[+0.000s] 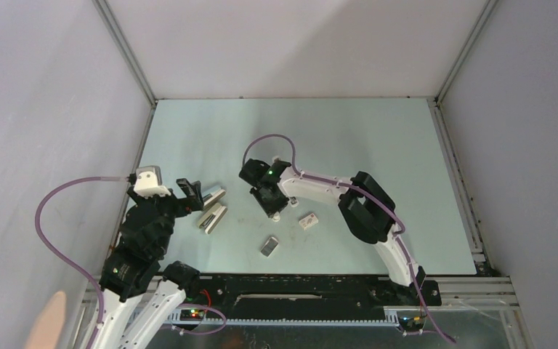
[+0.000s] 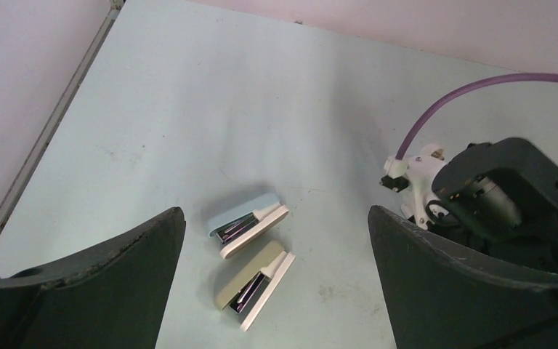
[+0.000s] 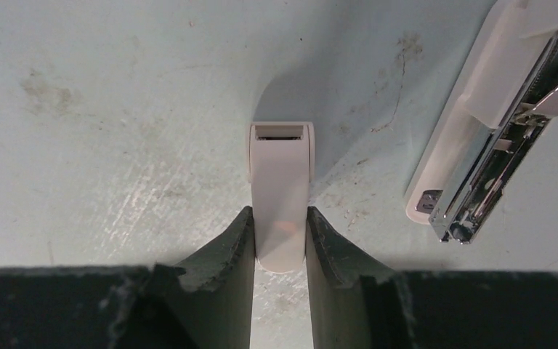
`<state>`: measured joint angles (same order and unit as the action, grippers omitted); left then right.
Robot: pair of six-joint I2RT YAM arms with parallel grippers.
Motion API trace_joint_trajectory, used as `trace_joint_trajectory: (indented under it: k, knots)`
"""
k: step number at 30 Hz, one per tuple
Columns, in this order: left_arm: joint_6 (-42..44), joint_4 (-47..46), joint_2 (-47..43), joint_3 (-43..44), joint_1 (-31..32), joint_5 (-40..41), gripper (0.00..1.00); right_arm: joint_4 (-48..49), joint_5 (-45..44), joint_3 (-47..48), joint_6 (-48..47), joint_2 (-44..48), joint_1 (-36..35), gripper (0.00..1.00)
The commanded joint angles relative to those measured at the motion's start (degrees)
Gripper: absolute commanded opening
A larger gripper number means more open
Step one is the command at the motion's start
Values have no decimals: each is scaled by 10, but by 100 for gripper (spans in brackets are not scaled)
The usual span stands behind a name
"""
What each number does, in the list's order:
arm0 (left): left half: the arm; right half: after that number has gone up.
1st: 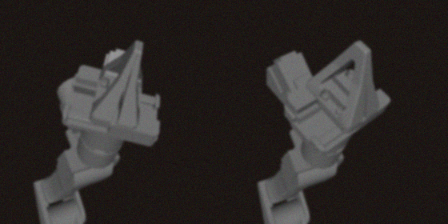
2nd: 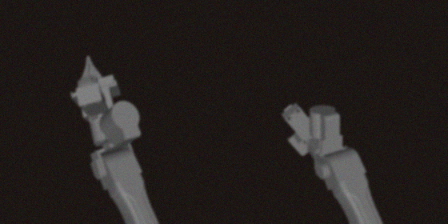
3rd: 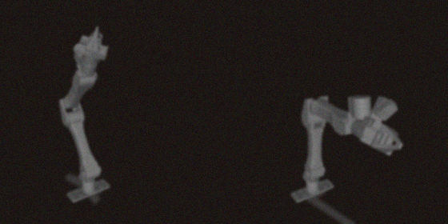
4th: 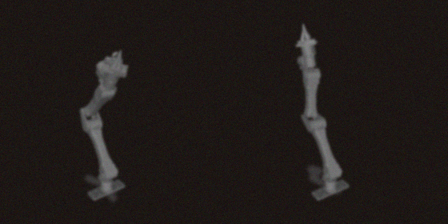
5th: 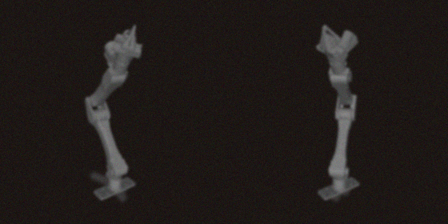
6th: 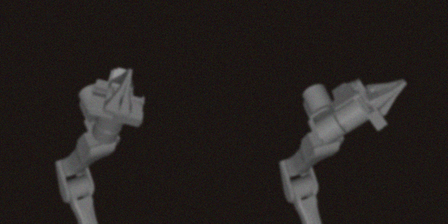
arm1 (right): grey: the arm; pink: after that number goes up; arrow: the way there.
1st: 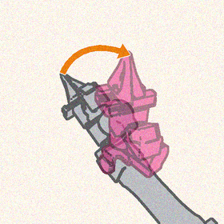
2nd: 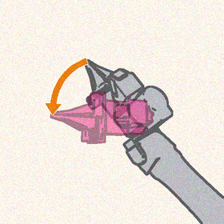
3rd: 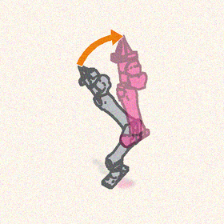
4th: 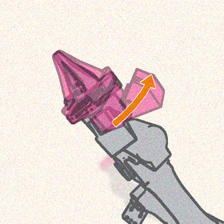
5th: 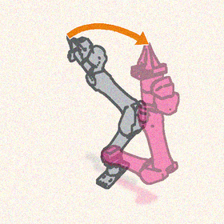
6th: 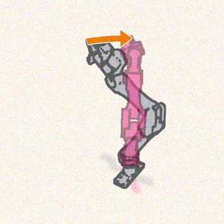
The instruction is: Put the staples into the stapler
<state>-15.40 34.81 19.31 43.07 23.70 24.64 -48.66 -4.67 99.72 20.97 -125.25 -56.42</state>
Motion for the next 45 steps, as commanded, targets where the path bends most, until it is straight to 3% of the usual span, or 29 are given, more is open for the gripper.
trace_joint_trajectory:
  k: [1, 7, 11, 24, 29, 35, 40, 45]
  knots:
    - [12, -21, 4, -4, -8, -11, 100, 49, -68, -50, 4, -9, -16, 14]
    - [12, -20, 9, -5, -12, -12, 100, 128, -92, -126, 28, -22, -21, 4]
    - [12, -20, 11, -5, -13, -15, 100, 131, -95, -135, 32, -21, -22, 1]
    - [11, -20, 8, -7, -17, -21, 100, -27, -73, -26, 0, 157, 7, 4]
    - [12, -22, 6, -8, -17, -27, 100, -43, -97, -82, 0, 230, 67, 7]
    - [12, -22, 3, -9, -17, -28, 100, -20, -105, -192, -5, 275, 204, 7]
    - [12, -23, 2, -10, -17, -28, 100, 30, -85, -236, -25, 259, 309, 6]
    - [13, -22, 4, -11, -16, -31, 100, 63, -68, -239, -41, 218, 356, 6]
